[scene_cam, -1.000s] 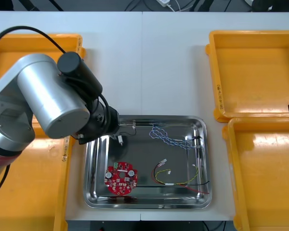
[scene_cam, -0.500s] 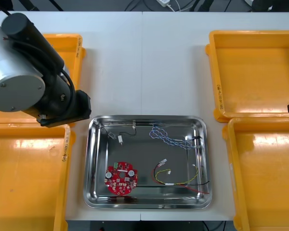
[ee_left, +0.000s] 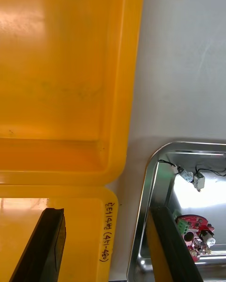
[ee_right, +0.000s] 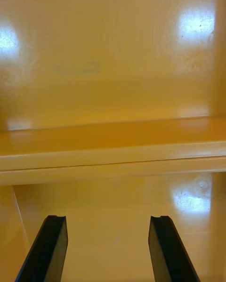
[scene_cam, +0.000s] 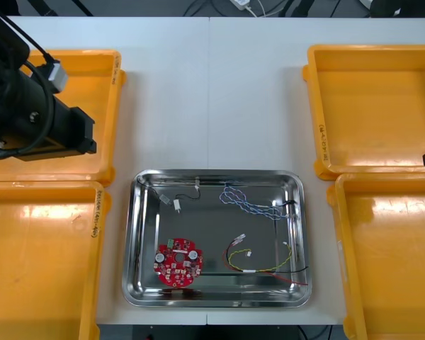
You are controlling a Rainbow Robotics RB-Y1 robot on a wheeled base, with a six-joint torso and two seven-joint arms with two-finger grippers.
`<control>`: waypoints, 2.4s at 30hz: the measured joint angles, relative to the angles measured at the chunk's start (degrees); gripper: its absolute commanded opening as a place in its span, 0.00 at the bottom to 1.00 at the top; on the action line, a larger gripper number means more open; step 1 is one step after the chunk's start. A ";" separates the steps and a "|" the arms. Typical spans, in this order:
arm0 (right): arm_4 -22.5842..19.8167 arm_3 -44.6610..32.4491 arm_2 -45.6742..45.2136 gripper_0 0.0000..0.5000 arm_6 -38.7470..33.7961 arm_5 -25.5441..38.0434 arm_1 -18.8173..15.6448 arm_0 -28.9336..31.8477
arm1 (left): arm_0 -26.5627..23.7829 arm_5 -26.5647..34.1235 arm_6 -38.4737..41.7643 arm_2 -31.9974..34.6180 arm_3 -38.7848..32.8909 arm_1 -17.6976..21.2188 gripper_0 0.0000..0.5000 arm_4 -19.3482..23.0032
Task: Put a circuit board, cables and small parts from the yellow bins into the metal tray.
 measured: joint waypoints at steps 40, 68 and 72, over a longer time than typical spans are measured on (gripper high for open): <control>0.00 -0.02 0.00 1.00 0.00 0.03 0.00 0.02 | 19.22 0.04 -26.48 24.47 3.02 2.01 1.00 -0.27; 0.00 -0.02 0.00 1.00 0.00 0.03 0.00 0.02 | 19.22 0.04 -28.59 25.34 4.22 0.95 1.00 -3.48; 0.00 -0.02 0.00 1.00 0.00 0.03 0.00 0.02 | 19.22 0.04 -28.60 25.34 4.22 0.94 1.00 -3.48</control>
